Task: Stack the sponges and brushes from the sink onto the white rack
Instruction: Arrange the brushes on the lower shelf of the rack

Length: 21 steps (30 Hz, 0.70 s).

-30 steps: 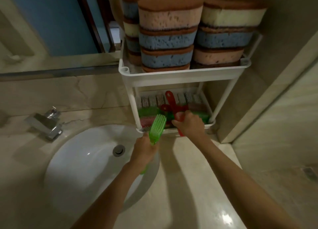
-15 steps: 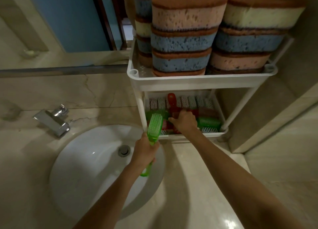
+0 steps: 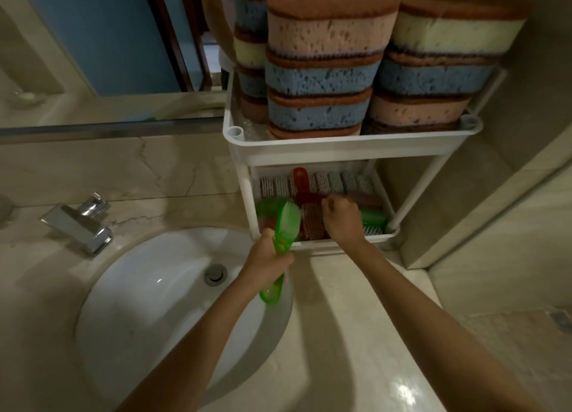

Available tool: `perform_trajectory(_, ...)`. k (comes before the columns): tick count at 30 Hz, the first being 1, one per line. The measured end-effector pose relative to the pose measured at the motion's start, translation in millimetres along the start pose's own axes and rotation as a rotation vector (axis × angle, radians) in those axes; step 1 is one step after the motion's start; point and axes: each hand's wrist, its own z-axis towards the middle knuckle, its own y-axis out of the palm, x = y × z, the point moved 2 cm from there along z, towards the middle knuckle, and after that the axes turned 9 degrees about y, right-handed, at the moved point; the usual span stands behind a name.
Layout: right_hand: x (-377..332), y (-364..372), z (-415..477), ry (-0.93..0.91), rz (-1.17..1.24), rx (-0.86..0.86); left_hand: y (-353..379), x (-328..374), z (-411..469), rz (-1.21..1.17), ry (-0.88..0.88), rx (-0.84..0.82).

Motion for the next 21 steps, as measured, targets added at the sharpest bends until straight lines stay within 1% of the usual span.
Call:
perform_trajectory(2, 4.4, -9.0, -4.9, -0.179, 0.079, -0.034, 0.2, 6.1, 5.7, -0.012, 0.030, -0.047)
perform_trajectory(4, 8.8, -18.8, -11.0, -0.407, 0.052, -0.121, -0.5, 15.8, 10.4, -0.037, 0.069, -0.112)
perform_trajectory(6, 12.8, -24.8, -13.9, -0.574, -0.129, -0.153, -1.6, 30.9, 13.8, -0.066, 0.118, -0.193)
perform_trajectory(8, 14.8, -29.7, -14.8, -0.670, -0.319, -0.110, -3.8, 47.3, 17.4, -0.040, 0.174, -0.293)
perform_trajectory(10, 15.1, -37.0, -12.9, -0.672, -0.383, -0.046, -8.4, 59.5, 24.2, 0.034, 0.217, -0.377)
perform_trajectory(12, 16.6, -44.4, -8.6, -0.689, -0.414, 0.007, -12.3, 69.7, 32.0, 0.103, 0.245, -0.404)
perform_trajectory(13, 16.2, -48.5, -6.6, -0.663, -0.435, -0.003, -13.4, 74.6, 35.3, 0.119, 0.255, -0.386)
perform_trajectory(15, 19.1, -52.9, -0.6, -0.549, -0.462, -0.032, -14.1, 83.6, 40.0, 0.104, 0.266, -0.287)
perform_trajectory(16, 21.7, -53.8, 2.1, -0.485, -0.479, -0.040, -14.1, 84.3, 42.9, 0.045, 0.252, -0.209)
perform_trajectory(17, 23.5, -55.4, 3.3, -0.430, -0.492, -0.031, -14.0, 84.0, 44.9, -0.062, 0.210, -0.118)
perform_trajectory(19, 25.5, -58.1, 4.1, -0.353, -0.481, 0.004, -13.2, 77.0, 49.2, -0.373, 0.079, 0.046)
perform_trajectory(21, 25.6, -58.4, 3.4, -0.290, -0.456, 0.010, -10.3, 71.6, 49.1, -0.656, 0.026, 0.148)
